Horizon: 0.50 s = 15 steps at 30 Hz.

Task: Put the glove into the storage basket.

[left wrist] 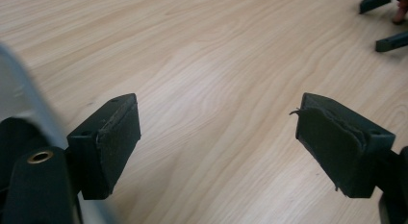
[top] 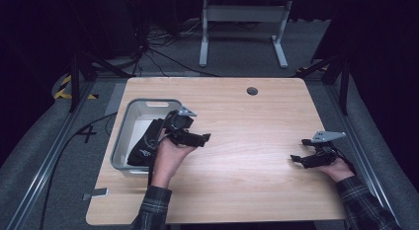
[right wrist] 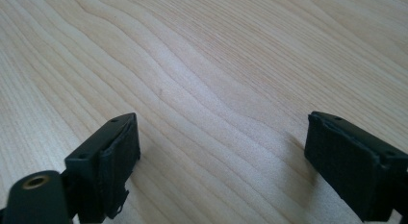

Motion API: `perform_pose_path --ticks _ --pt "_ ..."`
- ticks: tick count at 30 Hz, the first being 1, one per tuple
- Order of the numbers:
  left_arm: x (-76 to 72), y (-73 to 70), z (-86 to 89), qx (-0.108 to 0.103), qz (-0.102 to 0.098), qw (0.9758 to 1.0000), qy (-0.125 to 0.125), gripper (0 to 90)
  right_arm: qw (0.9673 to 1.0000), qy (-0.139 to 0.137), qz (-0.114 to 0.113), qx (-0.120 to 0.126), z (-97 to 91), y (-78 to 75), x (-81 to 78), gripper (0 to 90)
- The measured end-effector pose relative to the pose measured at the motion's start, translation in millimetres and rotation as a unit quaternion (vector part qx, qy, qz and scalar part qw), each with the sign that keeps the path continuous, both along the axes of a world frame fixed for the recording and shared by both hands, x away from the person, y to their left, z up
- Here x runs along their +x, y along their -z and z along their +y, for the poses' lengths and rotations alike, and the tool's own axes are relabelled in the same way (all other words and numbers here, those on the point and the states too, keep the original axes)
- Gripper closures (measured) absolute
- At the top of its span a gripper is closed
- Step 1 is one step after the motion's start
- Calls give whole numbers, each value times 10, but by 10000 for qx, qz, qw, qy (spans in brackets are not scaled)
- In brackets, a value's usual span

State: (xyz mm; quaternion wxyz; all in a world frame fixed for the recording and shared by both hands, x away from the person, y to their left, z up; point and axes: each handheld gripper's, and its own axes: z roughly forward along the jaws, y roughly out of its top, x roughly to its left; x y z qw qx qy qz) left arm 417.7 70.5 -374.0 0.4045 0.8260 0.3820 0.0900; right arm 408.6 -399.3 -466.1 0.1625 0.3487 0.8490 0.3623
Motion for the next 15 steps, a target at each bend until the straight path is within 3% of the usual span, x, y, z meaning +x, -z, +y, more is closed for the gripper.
perform_pose_path --ticks 3,6,15 --pt "-62 69 -233 174 -7 9995 256 154 10000 -6 0 -3 0 0 0 127" --pt "-118 145 -392 204 1 9989 429 152 10000 -11 1 -2 1 0 -1 126" --pt "-204 417 -732 450 121 9955 824 151 10000 -12 3 -1 1 0 -2 125"
